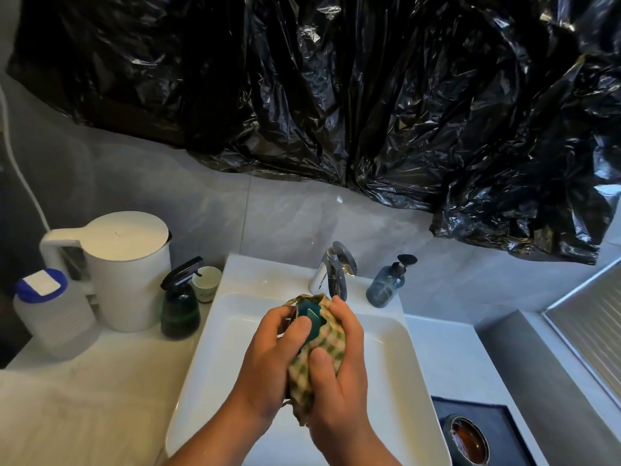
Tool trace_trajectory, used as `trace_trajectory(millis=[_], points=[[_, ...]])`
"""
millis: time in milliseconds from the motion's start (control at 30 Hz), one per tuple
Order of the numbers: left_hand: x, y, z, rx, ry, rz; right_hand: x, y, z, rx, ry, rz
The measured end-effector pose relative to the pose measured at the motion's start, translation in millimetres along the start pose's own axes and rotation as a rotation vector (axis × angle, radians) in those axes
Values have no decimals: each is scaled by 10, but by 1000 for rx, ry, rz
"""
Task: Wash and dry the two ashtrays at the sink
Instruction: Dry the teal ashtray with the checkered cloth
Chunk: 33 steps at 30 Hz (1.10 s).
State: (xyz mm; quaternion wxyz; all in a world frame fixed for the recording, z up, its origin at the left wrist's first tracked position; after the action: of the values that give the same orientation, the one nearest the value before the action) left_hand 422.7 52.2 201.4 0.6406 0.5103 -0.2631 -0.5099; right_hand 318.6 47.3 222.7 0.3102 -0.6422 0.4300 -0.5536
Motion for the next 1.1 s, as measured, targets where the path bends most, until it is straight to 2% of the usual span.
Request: trace_trajectory(millis=[133, 233, 367, 633, 700, 833, 900, 1000, 1100], points=[[-50, 92, -1, 96, 42, 136, -30, -34, -30, 47, 47, 10], [-105, 127, 17, 108, -35, 233, -32, -97, -57, 23, 72, -56], [-133, 139, 10, 134, -106, 307, -8, -228, -47, -9, 18, -124], [-118, 178, -56, 176, -104, 365, 190, -70, 34, 113, -174, 212], [-105, 198, -55, 138, -112, 329, 182, -103, 33, 59, -192, 153], [-100, 207, 14, -35, -184, 164, 113, -276, -65, -168, -150, -188], [-109, 178, 51, -78, -214, 81, 123, -280, -95, -249, -161, -297], [-98, 155, 48, -30, -205, 65, 198, -281, -122, -317, -211, -339], [-80, 148, 15, 70, -184, 101, 278, -293, -119, -273, -224, -255]])
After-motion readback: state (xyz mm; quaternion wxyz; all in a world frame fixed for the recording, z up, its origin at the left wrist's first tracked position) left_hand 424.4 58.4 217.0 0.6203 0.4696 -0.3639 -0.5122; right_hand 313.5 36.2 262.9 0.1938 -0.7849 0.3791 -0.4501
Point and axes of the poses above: each hand's wrist, its own x-axis towards the middle knuckle, its own z-axis out of the palm, y = z × x, the point moved 6 cm from there along x, towards the middle knuckle, and after that the axes turned 10 degrees about y, right-handed, at the moved point
